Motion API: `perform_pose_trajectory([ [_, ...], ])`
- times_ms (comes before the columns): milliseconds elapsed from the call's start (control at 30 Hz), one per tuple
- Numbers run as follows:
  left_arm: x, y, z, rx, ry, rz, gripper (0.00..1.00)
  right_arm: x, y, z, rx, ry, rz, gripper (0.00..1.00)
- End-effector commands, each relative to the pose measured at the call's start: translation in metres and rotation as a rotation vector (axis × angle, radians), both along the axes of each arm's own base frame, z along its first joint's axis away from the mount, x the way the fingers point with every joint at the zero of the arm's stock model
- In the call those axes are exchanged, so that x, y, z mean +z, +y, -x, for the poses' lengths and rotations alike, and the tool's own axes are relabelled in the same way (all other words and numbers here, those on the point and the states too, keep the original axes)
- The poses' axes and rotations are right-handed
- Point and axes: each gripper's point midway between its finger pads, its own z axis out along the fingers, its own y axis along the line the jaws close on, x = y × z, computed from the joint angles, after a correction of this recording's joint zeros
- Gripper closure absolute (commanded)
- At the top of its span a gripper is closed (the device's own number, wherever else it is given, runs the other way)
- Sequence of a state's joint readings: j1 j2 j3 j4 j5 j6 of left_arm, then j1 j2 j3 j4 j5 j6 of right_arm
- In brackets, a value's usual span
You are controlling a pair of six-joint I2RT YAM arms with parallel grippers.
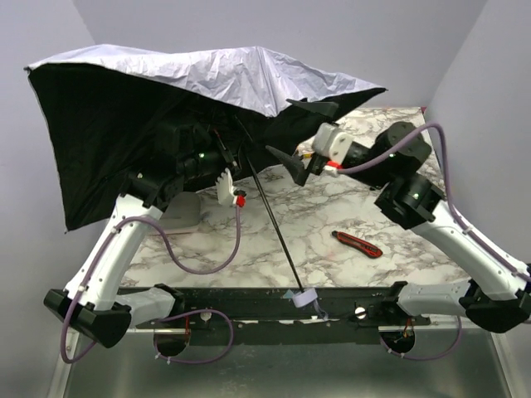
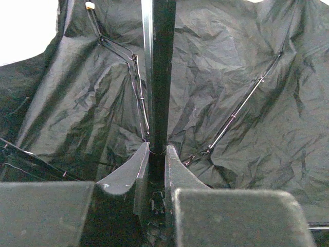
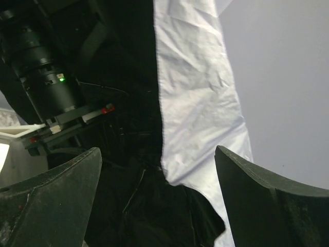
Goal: Open the umbrella
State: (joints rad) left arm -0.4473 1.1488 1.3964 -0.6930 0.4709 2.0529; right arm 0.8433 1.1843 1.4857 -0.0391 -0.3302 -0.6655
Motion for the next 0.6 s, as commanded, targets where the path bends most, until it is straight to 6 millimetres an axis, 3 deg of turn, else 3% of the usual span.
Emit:
perform_pose_trajectory([
  [0,0.053,-0.010,-0.010,-0.041,-0.134,0.017,1.00,-0.004,0.017,-0.025,-0.131,-0.127,0.027,0.07],
  [200,0.067,-0.020,-0.019,-0.076,-0.169,0.012,1.00,0.020,0.003,-0.058,-0.367,-0.245,-0.113,0.13],
  [400,0.066,-0.023,-0.026,-0.082,-0.154,0.013,1.00,0.040,-0.007,-0.070,-0.496,-0.364,-0.186,0.24],
  [567,0.069,-0.025,-0.029,-0.086,-0.159,0.021,1.00,0.045,-0.007,-0.086,-0.585,-0.422,-0.145,0.31],
])
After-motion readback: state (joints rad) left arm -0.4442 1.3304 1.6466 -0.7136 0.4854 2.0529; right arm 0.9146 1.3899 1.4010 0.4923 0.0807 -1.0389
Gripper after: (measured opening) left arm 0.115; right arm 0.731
